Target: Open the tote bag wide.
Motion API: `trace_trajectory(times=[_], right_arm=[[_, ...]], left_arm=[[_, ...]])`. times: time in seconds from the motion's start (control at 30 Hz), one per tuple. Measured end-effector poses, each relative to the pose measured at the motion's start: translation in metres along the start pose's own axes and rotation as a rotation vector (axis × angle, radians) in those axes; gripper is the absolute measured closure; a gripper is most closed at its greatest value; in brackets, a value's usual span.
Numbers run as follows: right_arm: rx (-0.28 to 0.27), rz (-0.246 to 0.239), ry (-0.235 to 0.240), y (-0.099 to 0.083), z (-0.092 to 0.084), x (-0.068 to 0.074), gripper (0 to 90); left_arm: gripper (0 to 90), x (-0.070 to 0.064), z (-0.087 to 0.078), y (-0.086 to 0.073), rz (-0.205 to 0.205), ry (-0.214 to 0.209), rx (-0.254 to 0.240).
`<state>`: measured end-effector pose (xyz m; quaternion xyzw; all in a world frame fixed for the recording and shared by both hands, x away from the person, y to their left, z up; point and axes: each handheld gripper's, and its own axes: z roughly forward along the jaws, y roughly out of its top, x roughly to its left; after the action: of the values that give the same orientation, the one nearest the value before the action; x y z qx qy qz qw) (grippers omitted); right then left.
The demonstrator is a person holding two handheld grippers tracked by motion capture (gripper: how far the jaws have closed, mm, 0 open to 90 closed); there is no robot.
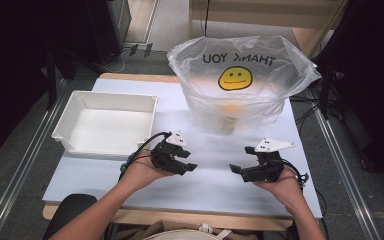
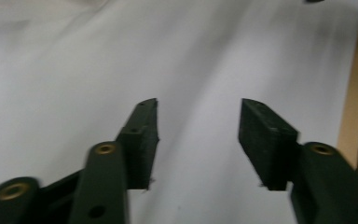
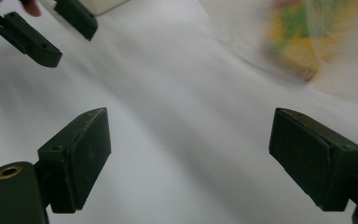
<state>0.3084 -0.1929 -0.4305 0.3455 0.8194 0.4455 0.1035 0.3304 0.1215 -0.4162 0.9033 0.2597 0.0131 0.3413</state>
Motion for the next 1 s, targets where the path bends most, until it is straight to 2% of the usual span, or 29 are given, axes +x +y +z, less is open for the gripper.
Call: trace_trajectory(times=[0.07,0.13,0.17,0.23,0.27,0.3,0.37,0.47,0.5,0.6,0.67,0.8,0.87,0.93,1.0], right_arm=[[0.001,0.003,0.021,-0.002,-0.003,-0.001,16.4],[0.016,0.006,0.011,-0.004,-0.003,-0.001,21.5],[0.027,0.002,0.015,-0.004,-0.003,-0.001,24.4],[0.030,-0.005,0.021,-0.005,-0.003,-0.001,25.2],[0.045,0.002,0.042,-0.004,-0.002,-0.001,30.2],[0.044,0.007,0.060,-0.003,-0.002,-0.002,31.3],[0.047,0.017,0.063,-0.002,-0.003,-0.003,32.2],[0.045,0.007,0.052,-0.002,-0.004,-0.005,33.4],[0.045,0.010,0.051,-0.002,-0.005,-0.006,33.8],[0.054,0.019,0.047,-0.002,-0.006,-0.007,34.9],[0.052,0.020,0.046,-0.002,-0.006,-0.007,34.9],[0.046,0.018,0.054,-0.002,-0.007,-0.006,34.9],[0.044,0.016,0.058,-0.002,-0.007,-0.006,35.0],[0.041,0.012,0.064,-0.002,-0.007,-0.006,36.9],[0.040,0.010,0.062,-0.002,-0.008,-0.006,37.8]], left_arm=[[42.0,0.003,0.002,-0.002,-0.032,-0.047,0.004],[41.3,0.003,0.004,-0.003,-0.036,-0.051,0.012],[40.3,0.002,0.004,-0.004,-0.026,-0.041,0.019],[37.0,0.003,0.004,-0.004,-0.025,-0.043,0.027],[32.6,0.003,0.004,-0.004,-0.045,-0.064,0.001],[29.3,0.004,0.003,-0.004,-0.040,-0.080,-0.014],[27.5,0.004,0.001,-0.003,-0.046,-0.077,-0.040],[31.4,0.003,-0.001,-0.003,-0.037,-0.089,-0.035],[36.4,0.003,-0.001,-0.003,-0.033,-0.083,-0.027],[42.3,0.003,-0.002,-0.004,-0.024,-0.078,-0.025],[47.1,0.003,-0.004,-0.004,-0.026,-0.071,-0.029],[51.0,0.002,-0.006,-0.005,-0.021,-0.071,-0.047],[50.9,0.002,-0.006,-0.004,-0.030,-0.075,-0.041],[53.1,0.003,-0.005,-0.003,-0.085,-0.088,-0.020],[53.4,0.004,-0.005,-0.003,-0.099,-0.094,-0.011]])
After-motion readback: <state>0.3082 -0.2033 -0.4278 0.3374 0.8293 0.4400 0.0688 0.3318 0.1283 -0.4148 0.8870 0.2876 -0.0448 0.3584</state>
